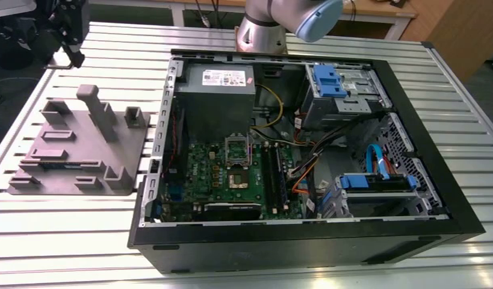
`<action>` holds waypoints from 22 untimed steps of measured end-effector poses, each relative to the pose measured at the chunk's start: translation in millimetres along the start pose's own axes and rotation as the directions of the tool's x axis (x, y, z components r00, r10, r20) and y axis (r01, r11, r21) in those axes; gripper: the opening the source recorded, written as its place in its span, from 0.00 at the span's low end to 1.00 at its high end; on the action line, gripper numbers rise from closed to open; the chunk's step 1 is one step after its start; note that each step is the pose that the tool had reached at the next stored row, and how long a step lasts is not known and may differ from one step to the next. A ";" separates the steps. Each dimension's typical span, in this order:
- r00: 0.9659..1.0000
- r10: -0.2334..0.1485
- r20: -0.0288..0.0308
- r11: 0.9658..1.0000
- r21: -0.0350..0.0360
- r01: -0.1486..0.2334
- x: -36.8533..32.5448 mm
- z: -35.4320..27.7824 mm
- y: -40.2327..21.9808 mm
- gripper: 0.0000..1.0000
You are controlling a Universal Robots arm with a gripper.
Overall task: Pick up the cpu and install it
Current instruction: 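Pick up the cpu and move it towards the insertion slot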
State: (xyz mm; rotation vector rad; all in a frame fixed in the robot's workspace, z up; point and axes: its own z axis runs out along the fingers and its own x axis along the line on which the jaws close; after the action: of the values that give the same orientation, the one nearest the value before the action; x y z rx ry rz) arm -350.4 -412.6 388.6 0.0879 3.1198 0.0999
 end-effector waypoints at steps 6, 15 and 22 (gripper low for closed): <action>1.000 0.000 0.000 1.000 0.000 0.000 -11.1 0.2 0.6 0.47; 1.000 0.000 0.000 1.000 0.000 0.000 -28.4 0.6 1.6 0.47; 1.000 0.000 0.000 1.000 0.000 0.000 -41.1 0.8 2.3 0.47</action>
State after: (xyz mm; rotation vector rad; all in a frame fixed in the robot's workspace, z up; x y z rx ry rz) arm -309.3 -412.6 388.6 0.0879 3.1199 0.0998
